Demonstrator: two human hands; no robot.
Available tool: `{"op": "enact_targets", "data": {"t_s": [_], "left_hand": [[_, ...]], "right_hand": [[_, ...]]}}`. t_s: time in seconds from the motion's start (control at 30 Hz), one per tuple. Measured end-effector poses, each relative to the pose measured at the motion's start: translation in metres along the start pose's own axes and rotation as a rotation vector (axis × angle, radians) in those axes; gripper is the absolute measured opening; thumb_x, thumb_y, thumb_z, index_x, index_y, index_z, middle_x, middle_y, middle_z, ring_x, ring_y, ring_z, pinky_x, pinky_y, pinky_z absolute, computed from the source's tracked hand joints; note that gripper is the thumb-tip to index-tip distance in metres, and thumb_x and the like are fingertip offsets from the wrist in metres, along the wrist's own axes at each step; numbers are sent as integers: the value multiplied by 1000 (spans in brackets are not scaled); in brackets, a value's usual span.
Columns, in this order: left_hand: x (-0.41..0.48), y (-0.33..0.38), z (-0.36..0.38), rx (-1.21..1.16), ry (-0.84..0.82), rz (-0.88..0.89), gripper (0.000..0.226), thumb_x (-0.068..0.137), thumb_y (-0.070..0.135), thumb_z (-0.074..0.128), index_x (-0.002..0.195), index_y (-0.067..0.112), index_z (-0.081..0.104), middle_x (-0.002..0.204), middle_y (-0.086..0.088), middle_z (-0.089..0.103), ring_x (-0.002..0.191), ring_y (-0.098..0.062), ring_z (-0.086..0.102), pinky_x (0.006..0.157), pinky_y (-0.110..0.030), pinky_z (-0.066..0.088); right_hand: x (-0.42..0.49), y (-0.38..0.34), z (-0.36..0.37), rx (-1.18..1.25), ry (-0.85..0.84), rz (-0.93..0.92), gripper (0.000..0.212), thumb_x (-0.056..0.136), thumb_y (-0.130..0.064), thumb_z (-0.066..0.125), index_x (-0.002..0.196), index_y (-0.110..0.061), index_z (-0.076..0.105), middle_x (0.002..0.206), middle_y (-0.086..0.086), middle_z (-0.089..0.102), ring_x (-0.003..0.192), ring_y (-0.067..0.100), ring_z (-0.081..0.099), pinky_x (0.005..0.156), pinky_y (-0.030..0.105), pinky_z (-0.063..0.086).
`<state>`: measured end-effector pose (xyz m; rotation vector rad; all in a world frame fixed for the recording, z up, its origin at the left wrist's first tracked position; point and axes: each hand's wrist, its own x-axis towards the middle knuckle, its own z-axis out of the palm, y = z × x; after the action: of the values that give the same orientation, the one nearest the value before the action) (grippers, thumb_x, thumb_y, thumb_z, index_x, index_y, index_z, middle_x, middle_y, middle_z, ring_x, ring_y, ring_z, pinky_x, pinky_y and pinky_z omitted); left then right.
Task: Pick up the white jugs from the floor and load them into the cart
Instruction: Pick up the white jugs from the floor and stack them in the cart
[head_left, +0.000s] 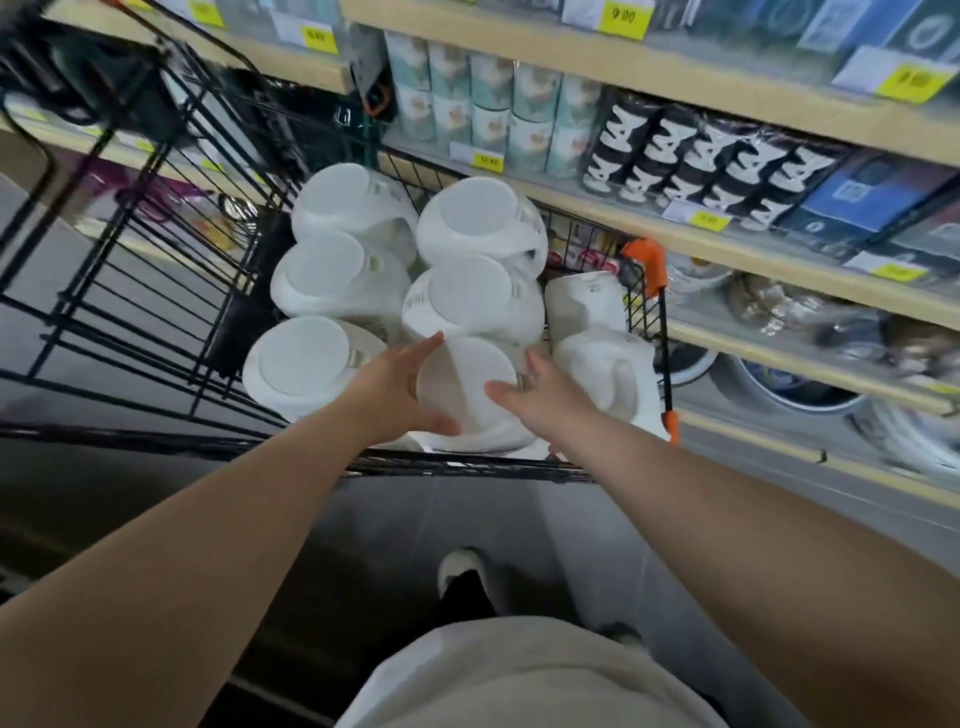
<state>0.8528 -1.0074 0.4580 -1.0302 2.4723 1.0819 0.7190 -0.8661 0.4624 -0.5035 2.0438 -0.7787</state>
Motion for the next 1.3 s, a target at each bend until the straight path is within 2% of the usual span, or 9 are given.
{"op": "enact_targets", "data": {"t_s": [0.1,0.2,0.33,0.5,0.6,0.73,0.87,0.93,1.3], "left_hand": [[-5,27,-3,126,5,50,103,69,30,85,152,34,24,155,1,33,140,-18,32,108,-25,26],[-10,64,4,37,81,100,93,73,33,83,149,36,30,149,4,43,135,-18,40,104,-26,31],[-17,128,29,-15,184,214,67,82,41,74,142,29,45,140,3,54,125,-18,51,99,-28,40],[-32,231,81,-167,201,361,40,85,36,72,124,33,60,120,7,62,112,-15,59,94,-26,45],[-38,302,120,-188,164,467,41,84,34,72,124,32,62,117,10,63,111,-11,59,101,-30,44],[-47,402,182,-165,109,625,43,84,34,72,126,30,61,116,10,59,105,-8,56,92,-24,43],[-49,494,250,-153,-6,747,42,82,34,74,122,34,62,115,7,63,99,-9,58,86,-22,43],[-47,538,284,-132,-83,803,42,82,31,75,122,33,63,113,8,63,97,-7,59,82,-20,41],[-3,779,461,-52,-513,1079,41,83,27,74,122,32,63,119,9,63,105,-13,58,92,-27,45]], "right_hand": [[-9,-1,-20,-170,11,-65,57,92,-32,61,144,-14,43,145,8,47,126,27,49,94,31,43],[-24,7,-49,-122,126,-120,45,90,-30,63,133,-19,56,135,4,56,118,23,55,90,29,46],[-53,36,-106,-135,280,-183,44,90,-30,63,132,-20,55,130,6,59,113,23,58,83,27,46],[-108,96,-195,-26,456,-239,44,89,-26,65,131,-16,58,129,3,61,114,20,58,95,27,45],[-148,143,-256,10,586,-249,40,87,-27,69,125,-16,62,120,3,66,109,20,61,96,34,47],[-201,211,-332,58,779,-206,34,86,-28,71,117,-15,67,110,3,69,102,18,64,93,36,49],[-251,281,-393,164,920,-122,32,86,-25,71,116,-14,66,103,-2,65,95,11,61,88,24,47],[-272,317,-420,203,998,-48,35,86,-29,70,118,-17,64,108,-2,65,99,14,62,92,31,49],[-333,480,-575,366,1379,313,38,89,-30,64,126,-21,61,116,-5,63,106,13,60,89,33,52]]}}
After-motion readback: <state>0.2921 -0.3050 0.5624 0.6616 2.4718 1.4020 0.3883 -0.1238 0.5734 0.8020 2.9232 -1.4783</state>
